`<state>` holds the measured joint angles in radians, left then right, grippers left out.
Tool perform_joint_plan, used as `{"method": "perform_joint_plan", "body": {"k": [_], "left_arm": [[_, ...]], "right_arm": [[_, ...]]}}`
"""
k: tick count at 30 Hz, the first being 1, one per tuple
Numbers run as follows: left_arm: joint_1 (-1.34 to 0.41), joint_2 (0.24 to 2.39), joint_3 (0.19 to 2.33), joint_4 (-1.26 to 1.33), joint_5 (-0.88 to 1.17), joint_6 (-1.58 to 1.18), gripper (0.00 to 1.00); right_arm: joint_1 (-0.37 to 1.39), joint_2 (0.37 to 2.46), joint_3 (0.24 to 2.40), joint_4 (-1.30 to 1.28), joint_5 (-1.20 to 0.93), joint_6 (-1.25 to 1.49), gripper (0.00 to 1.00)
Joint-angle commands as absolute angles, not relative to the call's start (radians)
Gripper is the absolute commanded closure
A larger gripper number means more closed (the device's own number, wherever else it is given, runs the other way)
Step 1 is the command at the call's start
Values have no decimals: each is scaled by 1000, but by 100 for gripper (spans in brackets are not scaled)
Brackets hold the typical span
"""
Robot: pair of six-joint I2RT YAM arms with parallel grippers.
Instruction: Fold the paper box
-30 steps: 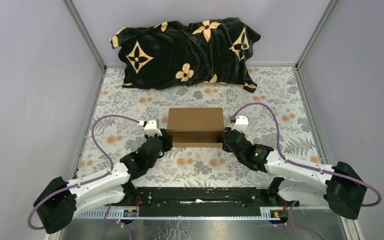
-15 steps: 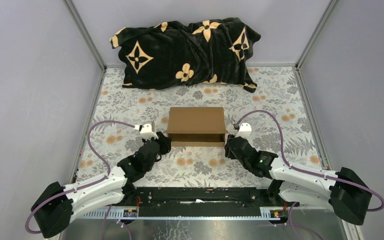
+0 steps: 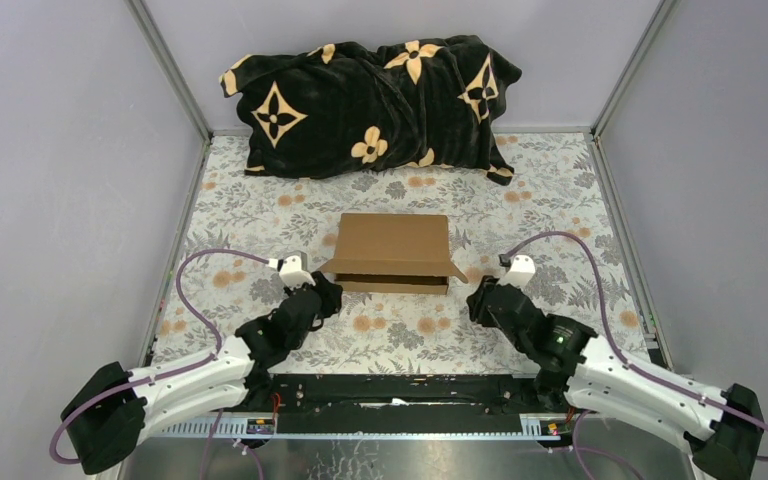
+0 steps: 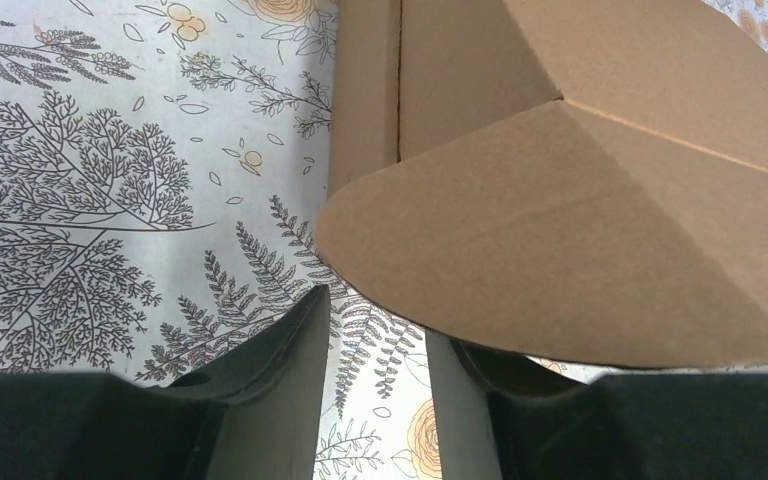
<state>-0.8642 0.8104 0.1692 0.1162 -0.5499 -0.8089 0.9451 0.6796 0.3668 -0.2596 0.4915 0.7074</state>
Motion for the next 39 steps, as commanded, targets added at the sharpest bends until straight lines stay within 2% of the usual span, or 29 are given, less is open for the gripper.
{"method": "perform_joint_plan", "body": {"k": [1,6,9,15,22,26,30,35,39], "left_arm": [[-879,795,174,116,-596,-826,54],[-885,794,174,111,-604,-823,54],[-886,794,173,110,-607,-819,54],[-886,783,184,80,-611,-829,54],[-886,764,227,-53,-612,-897,54],[-887,709,269,-254,-583,-1003,53],[-886,563,264,-390,-500,-1085,53],[-888,339,290,-557,-471,-1098,54],[-888,272,368,-633,-471,-1062,54]], "right_arm": [[953,577,447,-508,664,841,58],[952,598,562,-616,802,849,59],[953,649,649,-495,762,691,55],[953,1038,962,-423,625,472,51],[953,1380,1150,-314,428,397,50],[953,1511,1160,-293,374,420,50],[952,1535,1046,-195,332,483,50],[953,1572,957,-142,314,516,50],[953,1617,942,-109,309,511,51]]}}
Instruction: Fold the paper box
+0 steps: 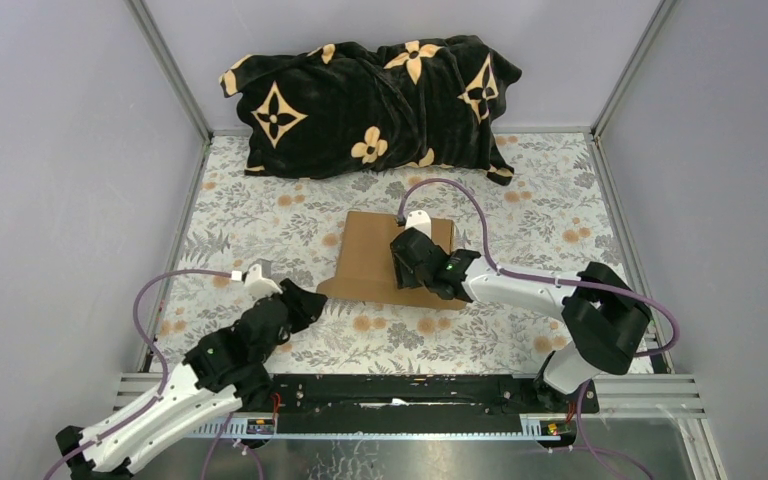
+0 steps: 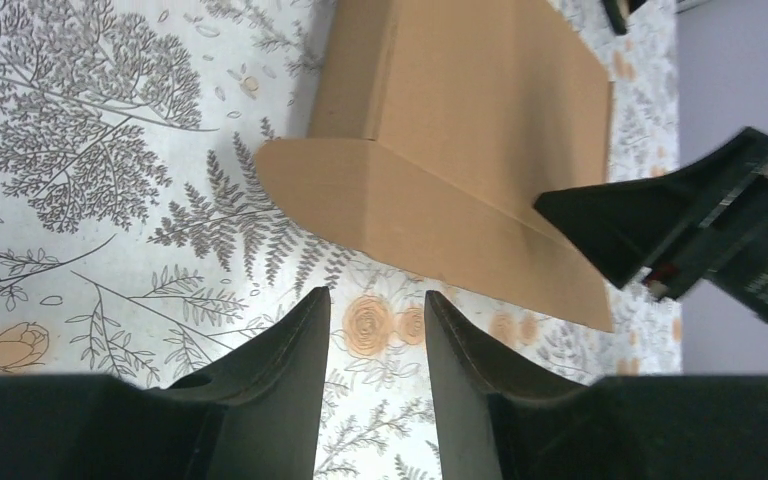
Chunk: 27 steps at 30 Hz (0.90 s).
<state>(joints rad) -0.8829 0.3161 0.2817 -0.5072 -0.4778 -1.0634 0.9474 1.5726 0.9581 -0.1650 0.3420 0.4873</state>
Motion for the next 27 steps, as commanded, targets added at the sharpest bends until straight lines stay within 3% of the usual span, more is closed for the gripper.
{"method": "perform_joint_plan", "body": {"k": [1,7,19,27], "left_arm": [[-887,283,384,-633,-472,-1055,54],[-887,520,478,-515,-514,-952,54],[-888,922,559,-240,-584,-843,53],[-885,1151,606,-131,-637,-792,52]], "right_arm": [[953,1624,945,-102,306,507,51],[953,1583,963,-111,318,475,50],[938,1274,814,-157,401,467,40],[924,1305,705,-102,396,498,41]]}}
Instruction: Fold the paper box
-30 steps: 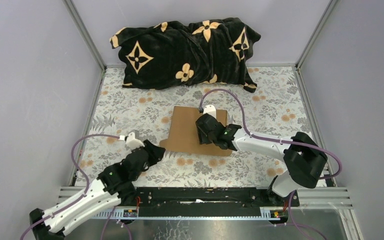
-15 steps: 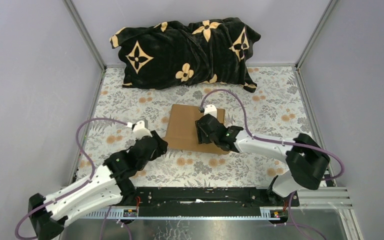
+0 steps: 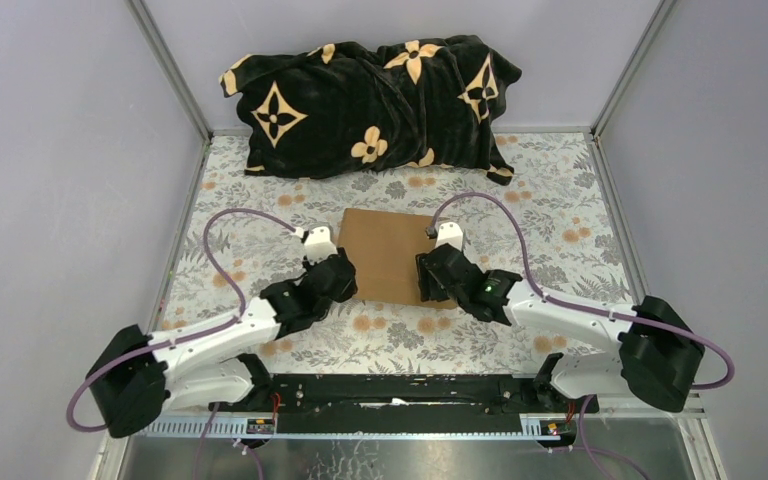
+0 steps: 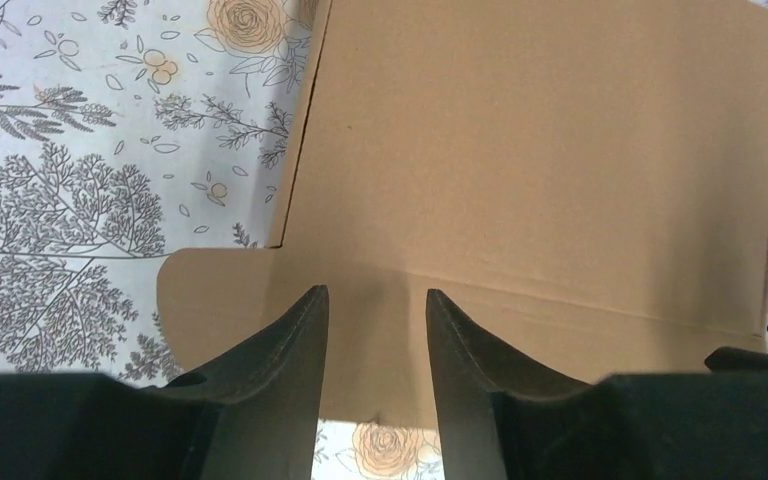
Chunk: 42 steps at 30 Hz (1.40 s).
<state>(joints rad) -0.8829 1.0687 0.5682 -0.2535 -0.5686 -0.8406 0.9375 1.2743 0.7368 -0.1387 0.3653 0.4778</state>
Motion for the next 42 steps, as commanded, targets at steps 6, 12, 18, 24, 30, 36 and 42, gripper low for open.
{"method": "perform_joint_plan", "body": {"k": [6,12,18,24,30,36,42], "left_arm": [[-876,1308,694,-178,-640,-790,51],[-877,1235,710,-270,-631,-810,51],[-856,1097,731,-369,-727,-757,43],[-643,994,640,-263,-522,-685,36],[-460,946,539,-179,-292,-668,19],[-433,960,472,-80,-225,-693,2],[-404,977,448,-6,-203,-673,2]], "right_arm": [[910,1323,662,-70,399,485,44],[897,1223,679,-97,381,463,43],[813,1082,676,-150,385,456,33],[644,962,606,-123,251,494,20],[587,888,535,-75,171,492,1],[526,833,487,-41,76,470,0],[351,858,443,87,-154,512,0]]}}
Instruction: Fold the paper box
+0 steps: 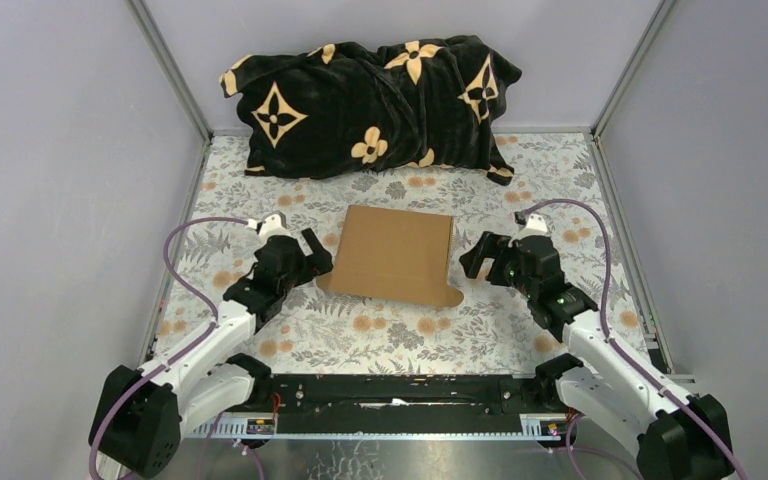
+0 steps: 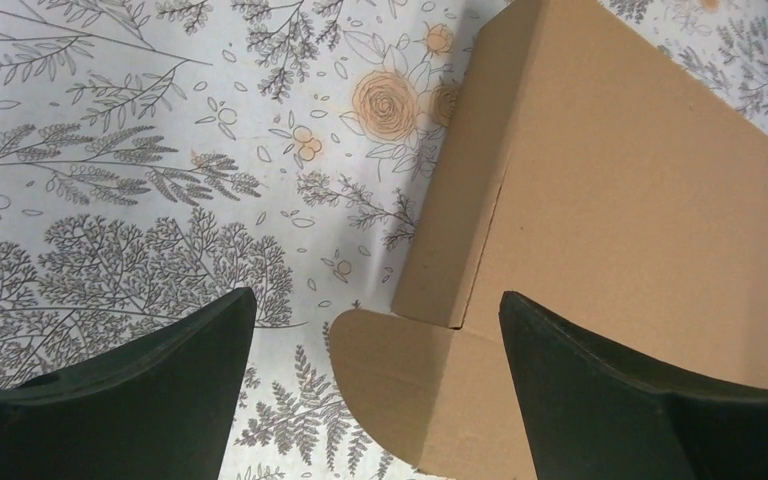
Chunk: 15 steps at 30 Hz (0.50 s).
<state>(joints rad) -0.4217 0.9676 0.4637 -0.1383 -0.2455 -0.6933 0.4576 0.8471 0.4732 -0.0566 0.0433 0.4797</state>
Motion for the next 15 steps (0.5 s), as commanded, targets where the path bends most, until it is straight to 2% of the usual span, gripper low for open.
{"method": "perform_joint_plan", "body": {"k": [1,10,15], "left_arm": [[-400,987,445,17,-198,-669,2],[-375,1051,366,245,-66,-632,2],[-363,1062,348,297,-52,-617,2]], "right_arm": [[317,867,433,118,-210,533,0],[264,1024,382,385,-504,673,0],[264,1065,385,394,-513,673,0]]}}
